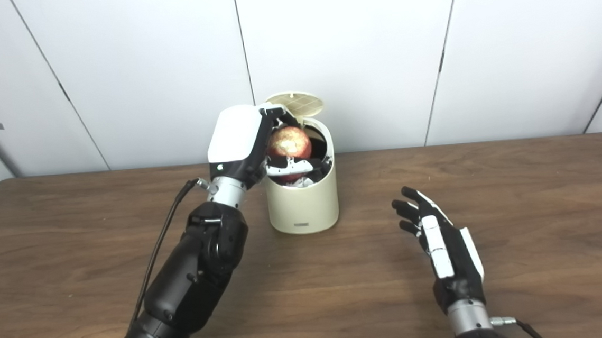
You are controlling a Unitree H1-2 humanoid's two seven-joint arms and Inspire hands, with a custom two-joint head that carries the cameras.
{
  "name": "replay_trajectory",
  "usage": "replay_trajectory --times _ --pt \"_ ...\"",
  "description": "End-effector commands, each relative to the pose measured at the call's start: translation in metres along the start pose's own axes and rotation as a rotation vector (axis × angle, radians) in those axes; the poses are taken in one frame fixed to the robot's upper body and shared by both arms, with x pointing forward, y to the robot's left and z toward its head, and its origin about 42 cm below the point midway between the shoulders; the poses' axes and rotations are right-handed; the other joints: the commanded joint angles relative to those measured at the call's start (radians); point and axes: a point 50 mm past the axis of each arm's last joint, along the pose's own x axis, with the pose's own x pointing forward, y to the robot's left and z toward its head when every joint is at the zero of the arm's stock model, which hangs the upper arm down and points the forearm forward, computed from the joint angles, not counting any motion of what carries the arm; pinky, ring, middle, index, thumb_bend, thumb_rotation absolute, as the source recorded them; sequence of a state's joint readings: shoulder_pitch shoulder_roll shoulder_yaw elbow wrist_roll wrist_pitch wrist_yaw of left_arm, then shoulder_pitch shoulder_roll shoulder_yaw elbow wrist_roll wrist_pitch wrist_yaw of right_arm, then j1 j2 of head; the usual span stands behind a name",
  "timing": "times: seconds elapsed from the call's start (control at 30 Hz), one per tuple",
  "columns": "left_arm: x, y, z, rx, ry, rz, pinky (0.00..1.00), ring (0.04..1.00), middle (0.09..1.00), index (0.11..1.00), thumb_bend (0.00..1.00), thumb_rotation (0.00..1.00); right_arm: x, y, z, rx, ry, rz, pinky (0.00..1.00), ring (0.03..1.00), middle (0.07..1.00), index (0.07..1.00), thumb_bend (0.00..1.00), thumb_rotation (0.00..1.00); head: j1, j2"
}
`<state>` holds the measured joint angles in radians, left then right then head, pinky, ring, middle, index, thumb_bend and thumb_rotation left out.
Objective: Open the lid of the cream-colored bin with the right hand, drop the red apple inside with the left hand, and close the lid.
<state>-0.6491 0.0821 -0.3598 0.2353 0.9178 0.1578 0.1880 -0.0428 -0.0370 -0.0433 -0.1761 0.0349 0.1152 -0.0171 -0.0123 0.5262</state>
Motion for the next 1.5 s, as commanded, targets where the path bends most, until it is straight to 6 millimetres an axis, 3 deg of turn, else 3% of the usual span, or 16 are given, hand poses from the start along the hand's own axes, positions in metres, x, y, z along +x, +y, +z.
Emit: replay_trajectory --times 0.0,0.33,0.53,0.63,0.67,0.7,0.8,1.2,1.47 --pt "0.013 0.022 0.007 0.05 -0.032 0.058 0.65 0.767 0.773 0.676 0.91 0.07 0.006 0.004 0.018 0.003 -0.068 0.012 0.8 0.822 0.763 0.814 0.57 0.94 0.0 0.001" --pt "0.008 0.025 0.012 0.015 -0.045 0.054 0.65 0.783 0.797 0.726 0.94 0.07 0.006 0.006 0.021 -0.012 -0.078 0.016 0.78 0.787 0.735 0.784 0.57 0.94 0.001 0.007" --pt "0.007 0.026 0.013 -0.071 -0.05 0.08 0.64 0.721 0.722 0.673 0.92 0.0 0.006 0.006 0.022 -0.018 -0.078 0.011 0.78 0.782 0.729 0.769 0.56 0.96 0.004 0.006" --pt "0.005 0.027 0.012 -0.142 -0.057 0.106 0.53 0.605 0.632 0.601 0.83 0.0 0.006 0.006 0.022 -0.018 -0.077 0.012 0.76 0.776 0.726 0.769 0.54 0.96 0.003 0.005" --pt "0.004 0.027 0.011 -0.181 -0.058 0.118 0.48 0.513 0.567 0.549 0.67 0.0 0.006 0.006 0.021 -0.019 -0.078 0.015 0.77 0.777 0.726 0.775 0.55 0.96 0.002 0.006" --pt "0.003 0.028 0.01 -0.208 -0.06 0.126 0.43 0.474 0.535 0.524 0.58 0.0 0.006 0.006 0.021 -0.019 -0.078 0.016 0.77 0.776 0.726 0.777 0.55 0.96 0.002 0.006" --pt "0.001 0.029 0.007 -0.248 -0.059 0.15 0.39 0.424 0.528 0.499 0.49 0.0 0.007 0.005 0.02 -0.024 -0.077 0.018 0.77 0.779 0.726 0.781 0.57 0.95 0.002 0.006" --pt "-0.006 0.047 -0.001 -0.459 -0.071 0.345 0.33 0.424 0.533 0.502 0.47 0.0 0.007 0.003 0.018 -0.017 -0.068 0.023 0.77 0.766 0.72 0.788 0.53 0.95 0.004 0.007" --pt "-0.028 0.064 -0.018 -0.586 0.001 0.433 0.34 0.424 0.504 0.507 0.48 0.0 0.008 -0.002 0.021 -0.024 -0.072 0.019 0.77 0.784 0.745 0.791 0.54 0.94 -0.001 0.011"
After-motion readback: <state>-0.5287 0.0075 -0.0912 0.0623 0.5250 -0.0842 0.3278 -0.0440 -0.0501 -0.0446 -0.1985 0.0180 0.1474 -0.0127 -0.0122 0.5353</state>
